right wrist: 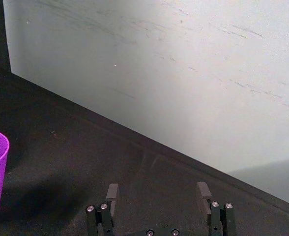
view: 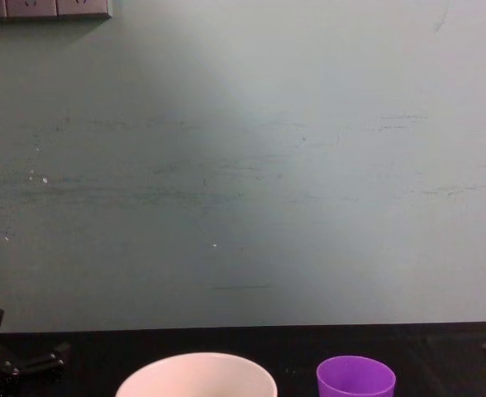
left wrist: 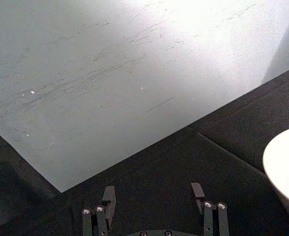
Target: Pick up the cup and pour the mung beans from the cup into the bowl.
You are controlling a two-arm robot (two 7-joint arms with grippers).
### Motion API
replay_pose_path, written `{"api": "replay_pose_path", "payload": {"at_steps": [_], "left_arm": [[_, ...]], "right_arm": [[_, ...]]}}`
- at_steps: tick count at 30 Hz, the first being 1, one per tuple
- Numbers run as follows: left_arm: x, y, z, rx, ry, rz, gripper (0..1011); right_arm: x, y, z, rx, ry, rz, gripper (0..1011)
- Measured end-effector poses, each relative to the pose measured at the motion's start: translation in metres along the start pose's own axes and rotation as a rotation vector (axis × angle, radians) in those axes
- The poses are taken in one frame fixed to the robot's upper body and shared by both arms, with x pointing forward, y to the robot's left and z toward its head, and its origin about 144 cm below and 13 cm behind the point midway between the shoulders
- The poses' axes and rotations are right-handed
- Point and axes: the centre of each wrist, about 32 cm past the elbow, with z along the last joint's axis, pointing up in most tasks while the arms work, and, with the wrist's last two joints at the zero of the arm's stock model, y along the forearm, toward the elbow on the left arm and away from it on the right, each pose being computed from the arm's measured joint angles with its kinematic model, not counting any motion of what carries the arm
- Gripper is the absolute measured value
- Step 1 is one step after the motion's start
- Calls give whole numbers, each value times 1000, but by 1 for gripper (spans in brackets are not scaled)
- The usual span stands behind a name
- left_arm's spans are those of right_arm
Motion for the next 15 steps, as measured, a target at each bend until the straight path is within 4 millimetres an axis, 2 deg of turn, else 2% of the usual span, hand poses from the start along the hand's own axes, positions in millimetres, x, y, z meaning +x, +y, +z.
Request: {"api": "replay_pose_path", "payload": {"at_steps": [15], "left_arm": [[0, 0, 0, 0, 0, 0, 1000]], "right_arm": [[0, 0, 0, 0, 0, 0, 1002]]}}
